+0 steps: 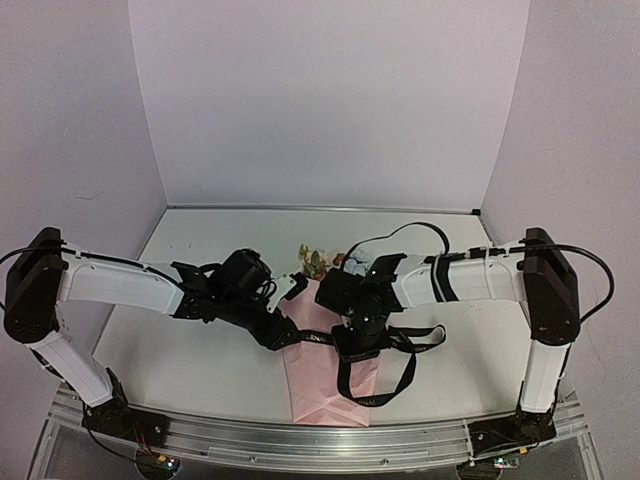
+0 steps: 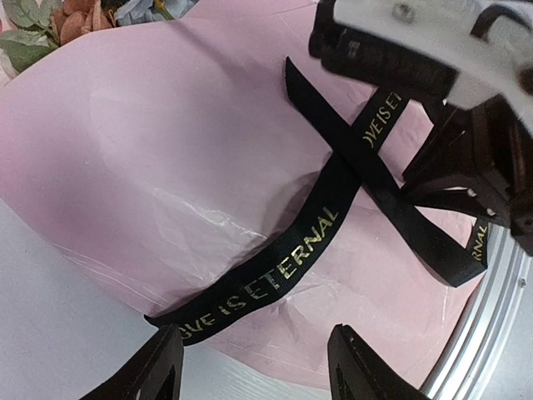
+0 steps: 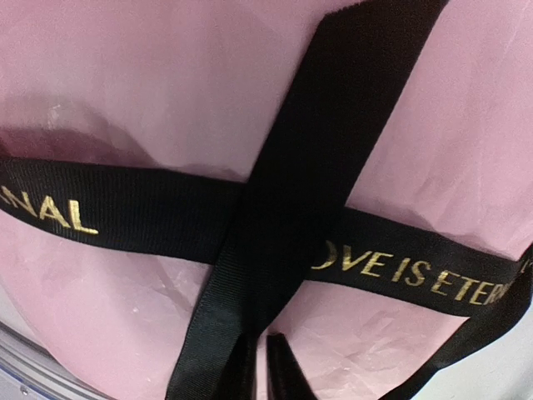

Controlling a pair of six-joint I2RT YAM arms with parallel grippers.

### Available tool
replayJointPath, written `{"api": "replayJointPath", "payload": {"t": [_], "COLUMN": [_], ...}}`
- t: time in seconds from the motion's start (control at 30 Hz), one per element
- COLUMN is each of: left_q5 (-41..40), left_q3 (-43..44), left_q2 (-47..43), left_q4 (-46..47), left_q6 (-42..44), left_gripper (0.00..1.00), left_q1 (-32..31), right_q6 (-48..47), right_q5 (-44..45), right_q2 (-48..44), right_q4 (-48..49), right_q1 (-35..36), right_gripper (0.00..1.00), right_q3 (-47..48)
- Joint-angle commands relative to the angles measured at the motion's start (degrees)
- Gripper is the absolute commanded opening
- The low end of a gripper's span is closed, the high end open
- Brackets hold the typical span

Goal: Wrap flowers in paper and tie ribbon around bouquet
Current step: Cross the ribbon over the folded bouquet.

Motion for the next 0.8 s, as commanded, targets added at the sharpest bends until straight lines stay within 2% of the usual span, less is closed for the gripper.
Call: {"api": "replayJointPath", "payload": {"t": [0.0, 0.1, 0.17, 0.4, 0.6, 0.77], "left_q5": [-1.8, -2.4, -2.5, -2.5, -1.7, -1.1], "left_q3": [1.3, -0.5, -2.2, -4.2, -4.6, -4.8], "left_q2": [-1.6, -4.4, -6.6, -9.5, -9.8, -9.6], "left_q4": [-0.6, -0.1, 0.6, 1.0, 1.8, 2.0], "left_q6": [1.9, 0.4, -0.7, -1.9, -2.0, -2.0], "left_gripper": [0.62, 0.62, 0.63, 0.63, 0.63, 0.63], "left_q1": [0.2, 0.6, 0.9, 1.2, 1.1, 1.2], "right_q6": [2.6, 3.2, 3.5, 6.1, 6.5, 7.3], "right_q5": [1.1, 3.4, 4.9, 7.1, 7.6, 5.8], "right_q2": [-4.6, -4.7, -4.2, -0.7, 1.7, 2.3], "right_q4": [0.0, -0.2, -1.2, -3.0, -4.7, -4.5], "right_q1": [0.1, 1.9, 3.0, 5.7, 7.0, 7.0], "right_gripper": [0.25, 0.39, 0.44, 0.5, 0.47, 0.34], "right_q3": [-0.3, 0.0, 0.7, 2.2, 4.2, 3.4]}}
